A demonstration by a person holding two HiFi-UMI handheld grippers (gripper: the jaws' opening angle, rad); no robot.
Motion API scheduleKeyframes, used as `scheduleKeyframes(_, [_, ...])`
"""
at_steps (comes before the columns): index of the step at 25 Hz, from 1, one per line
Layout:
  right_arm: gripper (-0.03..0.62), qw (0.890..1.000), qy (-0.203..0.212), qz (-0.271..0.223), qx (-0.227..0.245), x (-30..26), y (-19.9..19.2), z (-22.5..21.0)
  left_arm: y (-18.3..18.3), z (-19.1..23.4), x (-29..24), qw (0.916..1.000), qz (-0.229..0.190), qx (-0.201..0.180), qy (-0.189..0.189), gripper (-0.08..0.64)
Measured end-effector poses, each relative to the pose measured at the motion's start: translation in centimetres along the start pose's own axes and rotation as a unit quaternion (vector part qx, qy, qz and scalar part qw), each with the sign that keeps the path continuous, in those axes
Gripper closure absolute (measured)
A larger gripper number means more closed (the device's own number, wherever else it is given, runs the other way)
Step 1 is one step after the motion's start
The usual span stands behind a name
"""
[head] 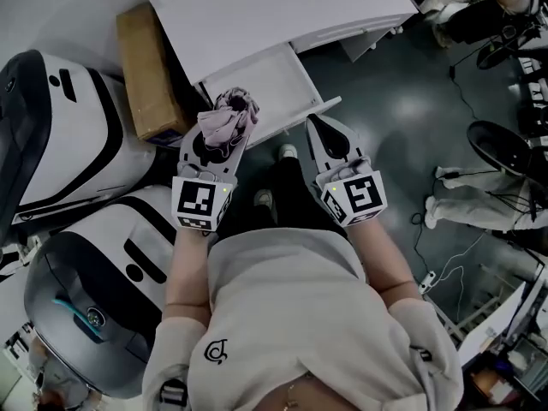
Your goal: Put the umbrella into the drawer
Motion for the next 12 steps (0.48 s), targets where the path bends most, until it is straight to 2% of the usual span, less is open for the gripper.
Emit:
scheduleKeyframes(7, [0.586,0.999,0.034,0.030,-0.021,-7.0,-0.9,-7.2,-2.2,1.8,-9.5,0.9982,0.058,0.006,-0.012,0.327])
scheduleKeyframes(12, [0.586,0.997,0.056,0.046,-0.014,-10.7,-1.7,-11.2,-5.1,2.4,-16.0,0.9926,0.117,-0.009,-0.030,0.327])
Point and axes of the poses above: the fingertips, and each gripper's own axes: x backward along the fingers, z to its left, y out of its top, the point moved 6 cm from there along x, backward along the fingers, and after that the axes turned 4 degrees about -x, right-handed, at the moved point
